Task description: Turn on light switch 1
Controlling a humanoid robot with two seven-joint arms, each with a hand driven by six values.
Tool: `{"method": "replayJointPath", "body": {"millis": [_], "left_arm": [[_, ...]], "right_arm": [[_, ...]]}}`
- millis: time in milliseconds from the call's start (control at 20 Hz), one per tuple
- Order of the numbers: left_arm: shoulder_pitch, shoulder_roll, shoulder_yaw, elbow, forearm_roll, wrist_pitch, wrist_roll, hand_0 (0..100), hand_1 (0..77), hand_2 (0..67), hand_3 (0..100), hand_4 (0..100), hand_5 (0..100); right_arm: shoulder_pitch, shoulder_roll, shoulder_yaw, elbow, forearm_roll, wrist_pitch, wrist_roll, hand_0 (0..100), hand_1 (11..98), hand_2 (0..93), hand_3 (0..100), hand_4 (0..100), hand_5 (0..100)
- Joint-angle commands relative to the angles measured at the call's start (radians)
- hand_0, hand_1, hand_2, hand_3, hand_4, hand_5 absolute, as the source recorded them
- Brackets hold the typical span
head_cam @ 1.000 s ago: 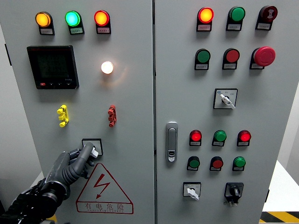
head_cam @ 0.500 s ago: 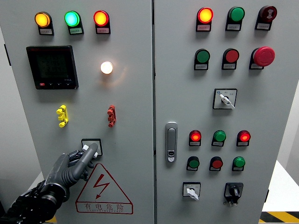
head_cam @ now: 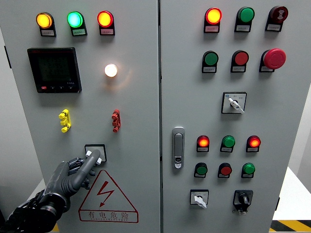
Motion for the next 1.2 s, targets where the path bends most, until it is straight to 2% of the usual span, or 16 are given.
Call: {"method": "replayJointPath", "body": {"millis": [0,150,200,250,300,350,500,550,650,850,900,1000,1100,1150], "left_arm": [[0.020,0.000,-0.002,-0.013,0.000,0.000,-0.005,0,41.0,54.9,77,88,74],[0.063,-0.006,-0.005,-0.045,-0.001,0.000,-0.014,0,40.5,53.1,77,88,74],[0.078,-0.005,-0.005,-0.050,-0.002,0.000,-0.038,0,40.1,51.3,77,88,74],[0.091,0.000,-0.005,-0.050,-0.003,0.000,-0.069,0,39.6,48.7,77,88,73],[0.103,0.008,-0.005,-0.050,-0.012,-0.001,-0.104,0,39.5,47.4,76,88,71],[0.111,0.017,-0.005,-0.051,-0.017,0.000,-0.126,0,40.3,44.7,74,88,64],[0.128,0.020,-0.011,-0.051,-0.058,0.000,-0.161,0,40.2,42.4,73,85,58],[0.137,0.021,-0.011,-0.053,-0.083,0.000,-0.172,0,39.8,41.5,73,83,57],[0.169,0.028,-0.010,-0.071,-0.110,0.000,-0.184,0,38.1,38.3,73,82,58],[0.243,0.037,0.002,-0.088,-0.156,-0.003,-0.219,0,31.0,29.3,60,75,63],[0.264,0.052,0.010,-0.088,-0.178,-0.004,-0.239,0,30.5,28.6,59,74,63],[0.301,0.095,0.025,-0.087,-0.233,-0.009,-0.278,0,28.1,26.3,55,72,63],[0.354,0.171,0.054,-0.082,-0.308,-0.012,-0.368,0,25.9,24.6,51,69,61],[0.384,0.217,0.077,-0.078,-0.348,-0.012,-0.424,0,25.2,24.2,50,68,60]], "right_arm": [[0.000,0.0000,0.001,0.001,0.000,0.000,0.000,0,19.6,0.0,20,19,11],[0.000,0.0000,-0.001,-0.001,0.000,0.000,0.000,0,19.7,0.0,20,19,11],[0.000,0.0000,-0.001,-0.001,0.000,0.000,0.000,0,19.7,0.0,20,19,11],[0.000,-0.0016,0.001,-0.001,0.000,0.000,0.002,0,19.8,0.0,20,19,11],[0.000,0.0000,-0.001,-0.001,0.000,0.000,0.000,0,19.8,0.0,20,19,11],[0.000,0.0000,-0.001,0.001,0.000,0.000,0.000,0,19.7,0.0,20,19,11],[0.000,-0.0016,-0.001,-0.001,0.000,0.000,0.000,0,19.0,0.0,20,19,11],[0.000,0.0000,-0.001,-0.001,0.000,0.000,0.000,0,19.4,0.0,20,19,11],[0.000,0.0000,0.001,0.001,0.000,0.000,0.000,0,19.7,0.0,20,19,11],[0.000,0.0000,0.001,0.001,0.000,0.000,0.000,0,19.6,0.0,20,19,11],[0.000,0.0000,-0.001,-0.001,0.000,0.000,0.000,0,19.7,0.0,20,19,11],[0.000,0.0000,-0.001,0.001,0.000,0.000,0.002,0,19.7,0.0,20,19,11],[0.000,0.0000,-0.001,-0.001,0.000,0.000,0.000,0,19.7,0.0,20,19,11],[0.000,0.0000,-0.001,0.001,0.000,0.000,0.000,0,19.7,0.0,20,19,11]]}}
